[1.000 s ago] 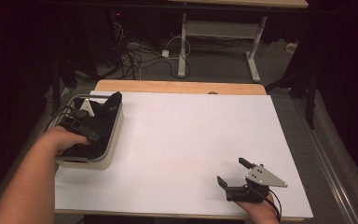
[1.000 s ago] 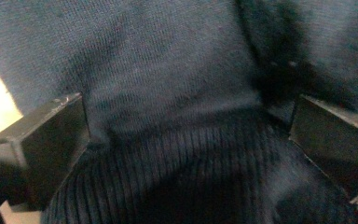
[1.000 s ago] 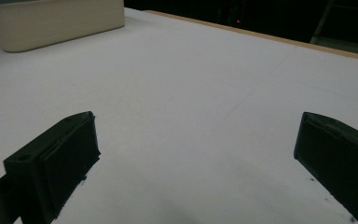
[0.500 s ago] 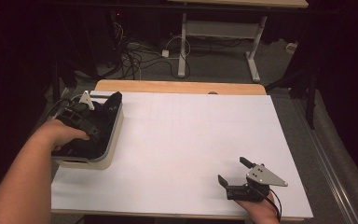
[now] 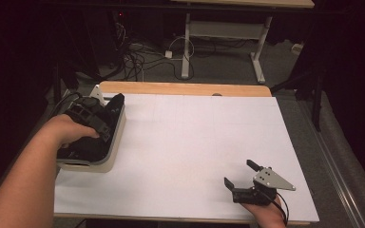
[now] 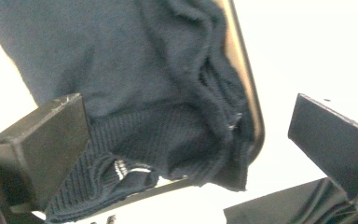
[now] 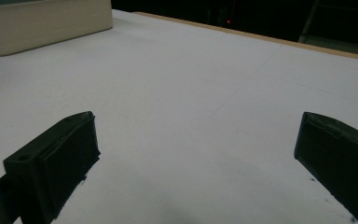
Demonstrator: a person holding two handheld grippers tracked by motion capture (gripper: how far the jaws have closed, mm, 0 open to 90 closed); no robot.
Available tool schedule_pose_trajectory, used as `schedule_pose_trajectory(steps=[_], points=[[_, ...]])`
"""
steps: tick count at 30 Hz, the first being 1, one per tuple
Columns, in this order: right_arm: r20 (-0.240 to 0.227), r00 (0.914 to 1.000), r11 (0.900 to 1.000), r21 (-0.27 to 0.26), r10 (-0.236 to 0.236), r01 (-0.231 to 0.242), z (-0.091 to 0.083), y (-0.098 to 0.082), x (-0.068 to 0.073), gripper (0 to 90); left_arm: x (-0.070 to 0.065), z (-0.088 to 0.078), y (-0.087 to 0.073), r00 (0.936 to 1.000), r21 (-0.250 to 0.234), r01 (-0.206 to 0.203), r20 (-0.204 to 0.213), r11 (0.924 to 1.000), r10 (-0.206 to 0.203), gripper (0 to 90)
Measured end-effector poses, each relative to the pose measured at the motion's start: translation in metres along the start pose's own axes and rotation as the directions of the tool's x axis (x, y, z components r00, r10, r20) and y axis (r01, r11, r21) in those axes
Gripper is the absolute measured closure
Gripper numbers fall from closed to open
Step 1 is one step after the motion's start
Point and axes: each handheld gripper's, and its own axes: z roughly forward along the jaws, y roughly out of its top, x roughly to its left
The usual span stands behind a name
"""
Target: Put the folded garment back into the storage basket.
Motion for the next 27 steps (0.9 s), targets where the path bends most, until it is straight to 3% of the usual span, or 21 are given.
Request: schedule_pose_trajectory(steps=[9,19,23,27], points=[[0.005,1.0000,1.000,0.002,-0.002,0.002,-0.001,-0.001,0.001,0.5,-0.024,-0.007,0.009,0.9991,-0.013,-0.043,0.000,0.9990,0.043,0.0],[0.006,1.0000,1.000,0.004,-0.001,0.001,-0.001,-0.001,0.000,0.5,-0.049,-0.001,0.021,0.9955,-0.010,-0.094,0.014,0.9955,0.094,0.0],[0.006,1.0000,1.000,0.003,-0.001,0.001,-0.001,-0.002,0.000,0.5,-0.061,0.003,0.027,0.9925,-0.016,-0.120,0.023,0.9926,0.120,0.0],[0.004,1.0000,1.000,0.006,-0.001,0.001,-0.001,-0.002,0.000,0.5,-0.075,0.010,0.034,0.9856,-0.021,-0.165,0.036,0.9861,0.165,0.0]])
